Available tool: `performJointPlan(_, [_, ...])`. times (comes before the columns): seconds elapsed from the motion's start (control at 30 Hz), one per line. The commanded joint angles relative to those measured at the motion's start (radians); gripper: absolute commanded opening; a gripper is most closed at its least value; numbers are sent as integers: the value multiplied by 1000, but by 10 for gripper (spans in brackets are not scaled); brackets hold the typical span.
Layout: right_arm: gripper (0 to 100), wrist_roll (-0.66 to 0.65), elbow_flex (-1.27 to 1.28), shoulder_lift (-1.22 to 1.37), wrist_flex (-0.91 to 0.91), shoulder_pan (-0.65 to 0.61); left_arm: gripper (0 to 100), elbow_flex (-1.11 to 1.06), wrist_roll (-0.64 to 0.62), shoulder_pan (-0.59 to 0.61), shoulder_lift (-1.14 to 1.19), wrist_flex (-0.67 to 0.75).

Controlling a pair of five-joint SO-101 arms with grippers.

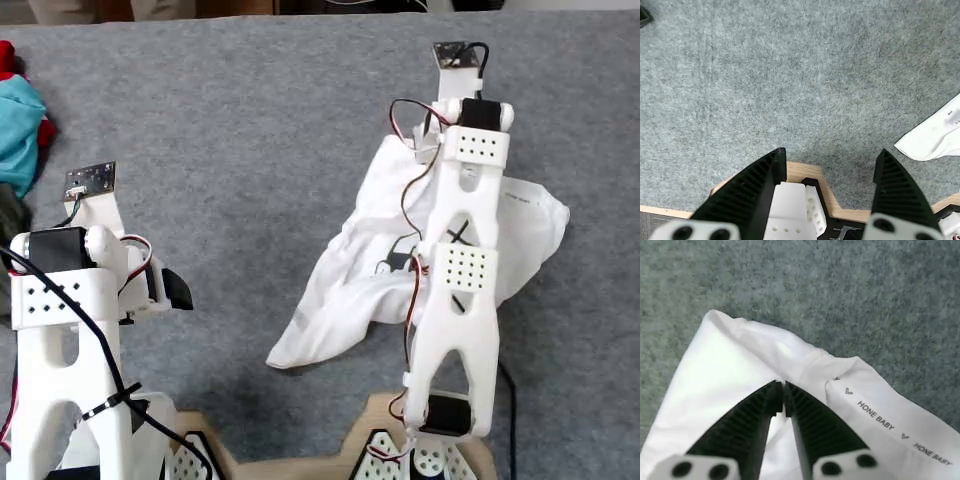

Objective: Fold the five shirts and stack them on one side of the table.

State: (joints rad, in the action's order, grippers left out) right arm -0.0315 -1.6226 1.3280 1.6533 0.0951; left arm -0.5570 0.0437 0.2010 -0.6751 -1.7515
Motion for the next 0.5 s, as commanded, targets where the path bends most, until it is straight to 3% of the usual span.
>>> performJointPlan(0.0, [6, 0, -47, -27, 15, 18, 285, 57, -9, -15, 8, -6])
performJointPlan(0.13, [6, 0, -47, -65, 15, 39, 285, 64, -11, -109, 10, -6])
performJointPlan(0.27, [6, 2, -47, -76, 6, 74, 285, 63, -11, -350, 12, -5])
performJointPlan(0.37, [6, 9, -45, -73, -14, 94, 285, 55, -11, -528, 13, 66])
performJointPlan(0.47, [6, 14, -45, -73, -21, 101, 285, 48, -11, -591, 56, 204])
